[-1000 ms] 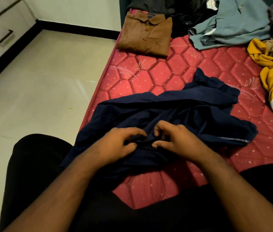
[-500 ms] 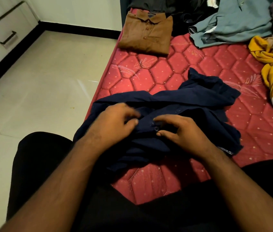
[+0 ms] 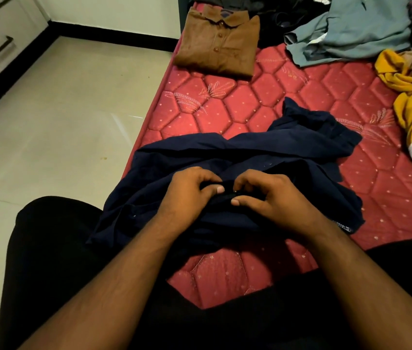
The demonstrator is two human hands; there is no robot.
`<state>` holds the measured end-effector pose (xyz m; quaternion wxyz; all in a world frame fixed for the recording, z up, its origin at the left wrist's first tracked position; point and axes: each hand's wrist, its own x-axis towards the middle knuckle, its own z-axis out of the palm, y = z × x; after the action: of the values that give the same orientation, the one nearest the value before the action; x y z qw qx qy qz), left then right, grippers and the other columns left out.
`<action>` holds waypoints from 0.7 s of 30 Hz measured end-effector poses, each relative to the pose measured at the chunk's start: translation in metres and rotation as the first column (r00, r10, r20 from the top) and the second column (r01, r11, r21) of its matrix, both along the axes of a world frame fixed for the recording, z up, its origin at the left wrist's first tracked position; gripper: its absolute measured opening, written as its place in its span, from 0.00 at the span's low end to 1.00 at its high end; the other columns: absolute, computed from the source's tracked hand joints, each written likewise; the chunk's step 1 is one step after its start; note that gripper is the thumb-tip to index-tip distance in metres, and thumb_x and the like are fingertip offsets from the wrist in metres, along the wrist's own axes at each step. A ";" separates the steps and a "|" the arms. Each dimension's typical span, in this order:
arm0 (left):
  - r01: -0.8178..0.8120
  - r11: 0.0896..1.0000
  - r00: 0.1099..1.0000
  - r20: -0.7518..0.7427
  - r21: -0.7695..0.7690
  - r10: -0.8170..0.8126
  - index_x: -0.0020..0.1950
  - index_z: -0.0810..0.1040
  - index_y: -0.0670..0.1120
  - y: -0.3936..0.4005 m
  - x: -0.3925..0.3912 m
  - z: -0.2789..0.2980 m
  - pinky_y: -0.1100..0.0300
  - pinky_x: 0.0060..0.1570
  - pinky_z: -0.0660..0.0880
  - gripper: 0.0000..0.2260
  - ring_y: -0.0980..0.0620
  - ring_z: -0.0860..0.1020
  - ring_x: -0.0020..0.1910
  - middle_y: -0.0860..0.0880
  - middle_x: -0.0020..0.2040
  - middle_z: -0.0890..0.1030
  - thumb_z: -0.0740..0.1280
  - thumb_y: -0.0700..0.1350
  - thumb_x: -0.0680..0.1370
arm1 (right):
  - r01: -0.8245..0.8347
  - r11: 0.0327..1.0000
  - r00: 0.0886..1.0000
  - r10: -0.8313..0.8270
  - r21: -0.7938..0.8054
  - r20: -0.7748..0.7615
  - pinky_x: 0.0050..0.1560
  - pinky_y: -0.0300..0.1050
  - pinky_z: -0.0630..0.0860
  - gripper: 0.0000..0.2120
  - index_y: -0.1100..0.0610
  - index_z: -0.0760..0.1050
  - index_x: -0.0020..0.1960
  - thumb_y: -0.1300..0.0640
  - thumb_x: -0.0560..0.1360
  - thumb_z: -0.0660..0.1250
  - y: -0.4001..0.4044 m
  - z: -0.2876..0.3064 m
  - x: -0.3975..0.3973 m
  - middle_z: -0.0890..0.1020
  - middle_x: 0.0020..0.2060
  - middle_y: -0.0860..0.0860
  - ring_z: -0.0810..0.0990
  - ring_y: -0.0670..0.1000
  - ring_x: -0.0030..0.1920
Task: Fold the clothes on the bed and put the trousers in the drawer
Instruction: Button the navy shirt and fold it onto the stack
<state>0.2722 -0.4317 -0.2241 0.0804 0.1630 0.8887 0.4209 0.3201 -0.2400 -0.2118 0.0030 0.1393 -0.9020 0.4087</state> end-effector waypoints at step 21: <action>-0.188 0.850 0.854 0.510 0.492 -0.106 0.50 0.84 0.38 0.001 0.009 0.011 0.64 0.46 0.79 0.07 0.55 0.82 0.41 0.44 0.45 0.86 0.72 0.33 0.73 | 0.102 0.995 0.965 -0.104 -0.020 -0.241 0.42 0.34 0.76 0.02 0.60 0.83 0.39 0.64 0.67 0.72 -0.005 -0.002 0.000 0.85 0.36 0.49 0.81 0.44 0.39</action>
<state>0.2814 -0.4305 -0.2129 0.2600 0.0392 0.6874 0.6770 0.3206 -0.2452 -0.2138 0.1344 0.1409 -0.8994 0.3914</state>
